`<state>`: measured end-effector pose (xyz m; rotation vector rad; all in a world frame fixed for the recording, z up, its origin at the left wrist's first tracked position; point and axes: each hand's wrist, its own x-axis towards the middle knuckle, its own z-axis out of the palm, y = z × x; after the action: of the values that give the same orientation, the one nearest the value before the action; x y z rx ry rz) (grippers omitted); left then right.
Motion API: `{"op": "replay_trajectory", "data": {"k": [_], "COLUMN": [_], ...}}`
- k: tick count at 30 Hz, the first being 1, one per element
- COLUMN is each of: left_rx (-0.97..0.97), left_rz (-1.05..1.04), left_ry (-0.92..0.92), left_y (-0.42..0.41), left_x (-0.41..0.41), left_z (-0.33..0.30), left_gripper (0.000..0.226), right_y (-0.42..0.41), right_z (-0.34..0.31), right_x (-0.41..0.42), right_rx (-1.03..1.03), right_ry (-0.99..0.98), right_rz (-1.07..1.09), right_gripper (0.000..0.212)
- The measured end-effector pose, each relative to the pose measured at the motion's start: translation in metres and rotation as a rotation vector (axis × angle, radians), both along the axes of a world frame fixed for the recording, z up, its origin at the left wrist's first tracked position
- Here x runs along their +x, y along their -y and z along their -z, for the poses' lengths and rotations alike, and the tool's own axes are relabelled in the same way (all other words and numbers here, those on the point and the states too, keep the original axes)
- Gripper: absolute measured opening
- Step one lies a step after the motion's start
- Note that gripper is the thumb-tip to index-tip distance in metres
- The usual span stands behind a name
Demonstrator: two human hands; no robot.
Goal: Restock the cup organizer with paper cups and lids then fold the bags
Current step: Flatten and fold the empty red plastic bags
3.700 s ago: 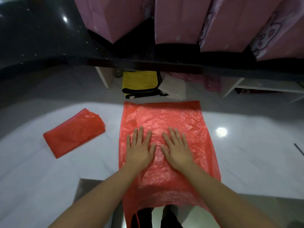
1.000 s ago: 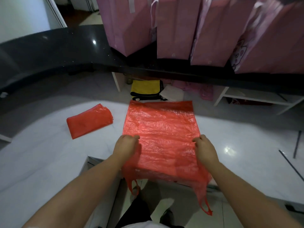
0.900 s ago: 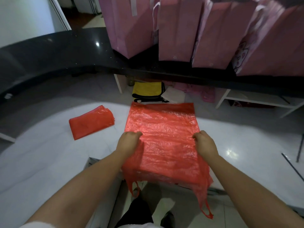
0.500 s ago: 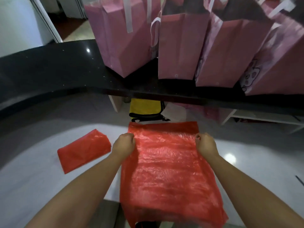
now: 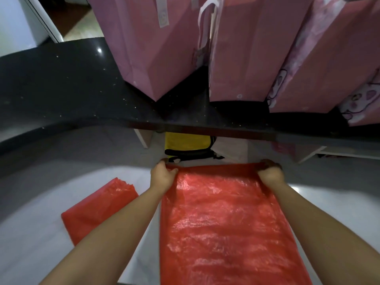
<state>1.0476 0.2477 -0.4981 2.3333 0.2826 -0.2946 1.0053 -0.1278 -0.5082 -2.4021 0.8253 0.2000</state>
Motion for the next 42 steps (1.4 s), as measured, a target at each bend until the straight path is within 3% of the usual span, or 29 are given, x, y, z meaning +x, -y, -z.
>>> {"op": "replay_trajectory", "data": {"k": [3, 7, 12, 15, 20, 26, 30, 38, 42], "left_rx": [0.008, 0.031, -0.013, -0.101, -0.278, -0.473, -0.509, -0.433, -0.349], "left_rz": [-0.012, -0.012, -0.026, -0.098, -0.297, -0.332, -0.325, -0.531, -0.480], "left_ry": [-0.020, -0.103, -0.155, -0.097, 0.028, -0.044, -0.101, 0.081, 0.160], "left_y": [-0.003, -0.008, -0.012, -0.010, -0.003, -0.006, -0.023, -0.049, -0.077], "left_x": [-0.005, -0.021, -0.058, -0.084, -0.130, -0.188, -0.218, -0.233, -0.235], "left_z": [0.000, -0.002, -0.007, -0.017, -0.044, -0.073, -0.081, -0.105, -0.119], "left_gripper": [0.051, 0.055, 0.026, 0.009, 0.010, 0.014, 0.016, 0.018, 0.018], "right_y": [-0.005, -0.010, -0.013, 0.001, 0.008, 0.001, -0.010, -0.074, -0.113], "right_z": [0.005, -0.003, -0.015, -0.016, -0.040, -0.077, -0.093, -0.129, -0.146], "right_x": [-0.004, -0.024, -0.055, -0.078, -0.111, -0.138, -0.152, -0.159, -0.157], "right_rx": [0.057, 0.133, 0.258, 0.278, 0.344, 0.529, 0.552, 0.358, 0.351], "right_ry": [0.055, 0.095, 0.165, 0.169, 0.237, 0.305, 0.301, 0.367, 0.438], "right_rz": [0.045, 0.122, 0.124, 0.081, 0.089, 0.150, 0.141, 0.104, 0.050], "right_gripper": [0.023, 0.020, 0.012, 0.011, 0.008, 0.010, 0.008, 0.012, 0.016]}}
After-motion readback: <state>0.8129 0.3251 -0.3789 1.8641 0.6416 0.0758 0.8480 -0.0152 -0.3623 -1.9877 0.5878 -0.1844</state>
